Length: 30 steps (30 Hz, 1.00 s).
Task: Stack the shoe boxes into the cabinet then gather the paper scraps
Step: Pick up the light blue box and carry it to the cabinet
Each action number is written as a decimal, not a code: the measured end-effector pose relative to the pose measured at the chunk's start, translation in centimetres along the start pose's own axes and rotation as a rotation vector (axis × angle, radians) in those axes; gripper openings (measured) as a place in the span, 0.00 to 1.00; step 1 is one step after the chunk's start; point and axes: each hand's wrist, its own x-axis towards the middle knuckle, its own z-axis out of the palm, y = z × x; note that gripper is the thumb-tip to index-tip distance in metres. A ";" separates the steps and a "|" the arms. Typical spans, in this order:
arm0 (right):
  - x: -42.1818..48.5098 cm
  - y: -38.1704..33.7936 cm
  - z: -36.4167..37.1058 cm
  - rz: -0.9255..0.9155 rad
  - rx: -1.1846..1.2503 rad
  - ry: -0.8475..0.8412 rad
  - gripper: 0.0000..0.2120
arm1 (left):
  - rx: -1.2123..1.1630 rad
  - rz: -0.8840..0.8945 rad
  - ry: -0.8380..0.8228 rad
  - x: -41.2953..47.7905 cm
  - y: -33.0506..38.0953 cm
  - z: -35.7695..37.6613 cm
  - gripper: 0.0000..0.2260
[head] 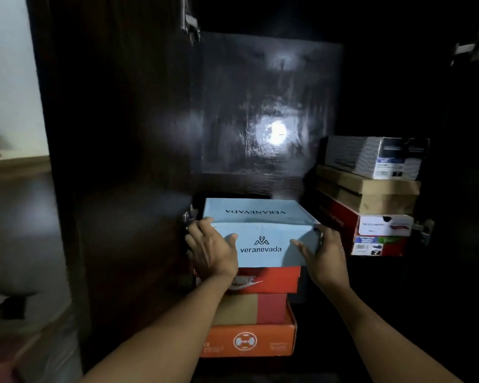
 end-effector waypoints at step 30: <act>10.2 4.5 11.5 -0.042 -0.006 -0.338 0.47 | 0.430 0.145 -0.423 7.4 -5.2 8.9 0.42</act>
